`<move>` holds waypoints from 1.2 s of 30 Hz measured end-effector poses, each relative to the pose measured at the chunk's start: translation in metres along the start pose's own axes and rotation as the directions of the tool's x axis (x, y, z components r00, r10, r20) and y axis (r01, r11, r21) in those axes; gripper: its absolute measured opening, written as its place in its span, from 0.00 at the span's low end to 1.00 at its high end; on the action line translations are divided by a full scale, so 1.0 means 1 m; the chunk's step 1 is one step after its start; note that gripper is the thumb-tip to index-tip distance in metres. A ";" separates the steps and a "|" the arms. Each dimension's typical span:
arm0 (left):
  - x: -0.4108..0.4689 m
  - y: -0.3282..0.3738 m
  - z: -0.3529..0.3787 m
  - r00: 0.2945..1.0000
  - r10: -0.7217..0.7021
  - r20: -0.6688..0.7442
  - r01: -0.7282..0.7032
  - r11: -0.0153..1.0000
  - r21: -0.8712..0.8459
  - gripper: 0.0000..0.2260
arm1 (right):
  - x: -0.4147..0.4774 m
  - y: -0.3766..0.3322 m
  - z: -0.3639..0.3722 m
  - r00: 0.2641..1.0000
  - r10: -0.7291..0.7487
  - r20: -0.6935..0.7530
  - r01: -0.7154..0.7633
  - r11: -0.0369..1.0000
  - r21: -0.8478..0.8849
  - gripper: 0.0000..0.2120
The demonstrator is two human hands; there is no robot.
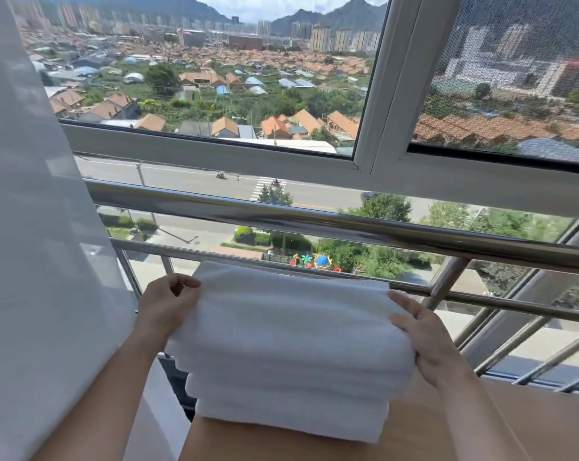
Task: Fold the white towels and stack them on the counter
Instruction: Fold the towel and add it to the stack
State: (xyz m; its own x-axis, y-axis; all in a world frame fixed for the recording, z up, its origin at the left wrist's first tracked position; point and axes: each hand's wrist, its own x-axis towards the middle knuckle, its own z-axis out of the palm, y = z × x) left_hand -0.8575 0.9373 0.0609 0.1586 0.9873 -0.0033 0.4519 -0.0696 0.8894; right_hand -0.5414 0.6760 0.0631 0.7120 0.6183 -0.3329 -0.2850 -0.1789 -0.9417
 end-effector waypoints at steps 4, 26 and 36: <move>-0.006 -0.001 0.003 0.998 0.034 0.060 -0.046 0.974 0.221 0.05 | -0.003 0.004 0.013 0.968 -0.211 -0.135 0.056 0.707 -0.705 0.22; -0.022 -0.010 0.053 0.853 0.171 0.492 -0.507 0.495 0.706 0.33 | 0.004 0.034 0.053 0.979 -0.183 0.088 0.115 0.140 -0.983 0.29; -0.053 -0.005 0.048 0.843 0.142 0.518 -0.513 0.499 0.698 0.30 | -0.041 0.032 0.022 0.967 -0.256 -0.012 0.079 0.343 -0.936 0.25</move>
State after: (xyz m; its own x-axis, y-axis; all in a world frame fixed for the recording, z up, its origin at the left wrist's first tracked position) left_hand -0.8257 0.8787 0.0349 0.6528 0.7490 -0.1138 0.7573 -0.6408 0.1264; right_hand -0.5941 0.6621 0.0475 0.7689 0.6342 -0.0812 0.5594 -0.7287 -0.3951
